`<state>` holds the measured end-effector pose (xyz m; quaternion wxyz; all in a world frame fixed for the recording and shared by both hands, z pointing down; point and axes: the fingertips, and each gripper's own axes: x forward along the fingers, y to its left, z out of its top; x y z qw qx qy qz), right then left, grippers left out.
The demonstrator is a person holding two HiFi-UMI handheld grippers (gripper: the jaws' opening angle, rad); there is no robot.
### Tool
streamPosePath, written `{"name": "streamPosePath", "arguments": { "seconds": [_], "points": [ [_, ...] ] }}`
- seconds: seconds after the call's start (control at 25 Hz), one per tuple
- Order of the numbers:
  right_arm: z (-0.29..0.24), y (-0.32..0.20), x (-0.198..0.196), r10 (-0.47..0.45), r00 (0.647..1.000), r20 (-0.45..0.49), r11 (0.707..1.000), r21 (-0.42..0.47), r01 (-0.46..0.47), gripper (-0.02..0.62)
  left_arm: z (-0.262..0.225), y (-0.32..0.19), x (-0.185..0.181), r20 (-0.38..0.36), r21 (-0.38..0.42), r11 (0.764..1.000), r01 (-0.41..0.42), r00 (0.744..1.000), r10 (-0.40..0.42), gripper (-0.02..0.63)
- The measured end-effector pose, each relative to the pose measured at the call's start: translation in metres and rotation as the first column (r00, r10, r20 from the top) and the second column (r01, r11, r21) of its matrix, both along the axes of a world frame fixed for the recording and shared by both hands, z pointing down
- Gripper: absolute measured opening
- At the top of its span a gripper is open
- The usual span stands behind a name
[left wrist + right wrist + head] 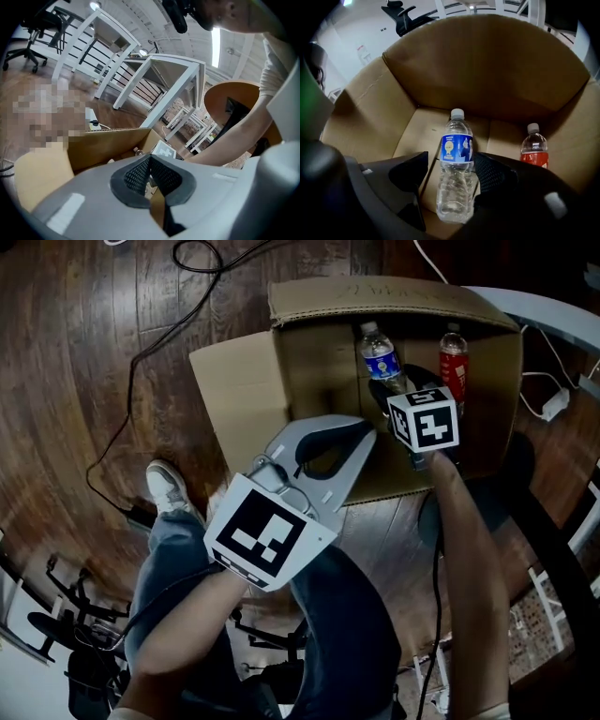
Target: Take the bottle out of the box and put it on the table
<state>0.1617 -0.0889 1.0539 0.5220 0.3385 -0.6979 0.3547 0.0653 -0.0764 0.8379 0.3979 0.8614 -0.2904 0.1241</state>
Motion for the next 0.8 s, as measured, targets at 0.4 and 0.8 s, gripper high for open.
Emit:
{"name": "streamPosePath", "arguments": {
  "seconds": [0.4,0.8],
  "points": [
    [0.047,-0.012,-0.007,-0.026,0.998,-0.055,0.999,-0.036,0.024,0.345,0.018,-0.010,0.015,-0.001,0.006,0.999,-0.034,0.999,0.034,-0.003],
    [0.049,-0.002,-0.013,0.000,0.998,-0.069,1.000,-0.010,-0.001,0.290,0.025,-0.003,0.031,-0.023,-0.016,1.000,-0.004,1.000,0.004,-0.003]
  ]
}}
